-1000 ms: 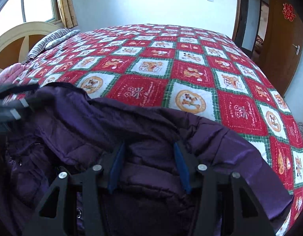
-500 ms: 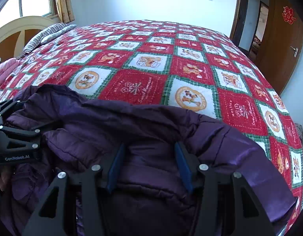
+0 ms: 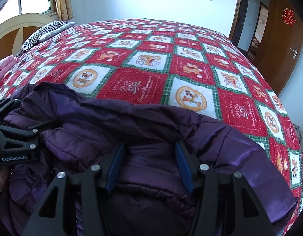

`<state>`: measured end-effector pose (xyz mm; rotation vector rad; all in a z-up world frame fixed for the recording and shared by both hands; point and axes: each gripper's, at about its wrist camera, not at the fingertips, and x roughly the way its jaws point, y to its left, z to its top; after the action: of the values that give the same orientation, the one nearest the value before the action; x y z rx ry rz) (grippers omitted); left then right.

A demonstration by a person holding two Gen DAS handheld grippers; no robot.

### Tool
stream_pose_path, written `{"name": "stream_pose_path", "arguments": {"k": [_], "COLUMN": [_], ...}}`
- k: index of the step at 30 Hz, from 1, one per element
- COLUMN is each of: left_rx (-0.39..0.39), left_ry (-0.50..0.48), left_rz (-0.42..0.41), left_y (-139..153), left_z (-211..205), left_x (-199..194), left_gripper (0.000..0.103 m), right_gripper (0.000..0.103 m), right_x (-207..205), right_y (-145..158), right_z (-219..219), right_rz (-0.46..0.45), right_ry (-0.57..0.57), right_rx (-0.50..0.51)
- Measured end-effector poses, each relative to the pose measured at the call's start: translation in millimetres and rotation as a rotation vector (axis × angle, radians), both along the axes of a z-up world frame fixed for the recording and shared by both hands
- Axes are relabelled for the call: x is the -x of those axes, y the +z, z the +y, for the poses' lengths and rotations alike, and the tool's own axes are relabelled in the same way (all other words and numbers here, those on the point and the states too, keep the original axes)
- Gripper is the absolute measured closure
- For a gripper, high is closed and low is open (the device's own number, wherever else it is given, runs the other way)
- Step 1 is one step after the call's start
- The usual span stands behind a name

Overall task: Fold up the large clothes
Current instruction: 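Lift the purple jacket hem with both grippers and fold it toward the collar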

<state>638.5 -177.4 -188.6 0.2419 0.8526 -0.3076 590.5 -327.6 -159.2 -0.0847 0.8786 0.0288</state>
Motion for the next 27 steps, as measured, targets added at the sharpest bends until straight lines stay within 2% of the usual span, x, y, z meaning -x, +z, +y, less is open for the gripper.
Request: {"name": "stream_pose_path", "arguments": {"k": [27], "left_rx": [-0.004], "left_ry": [-0.008], "left_rz": [0.016], "left_y": [-1.0], "left_z": [-0.3], "left_x": [-0.7], "left_gripper": [0.011], "right_gripper": [0.046], "right_x": [-0.6], "right_y": [-1.8], "right_z": [6.6], "right_rz": [0.002], "right_ry": [-0.01], "right_rx": [0.05]}}
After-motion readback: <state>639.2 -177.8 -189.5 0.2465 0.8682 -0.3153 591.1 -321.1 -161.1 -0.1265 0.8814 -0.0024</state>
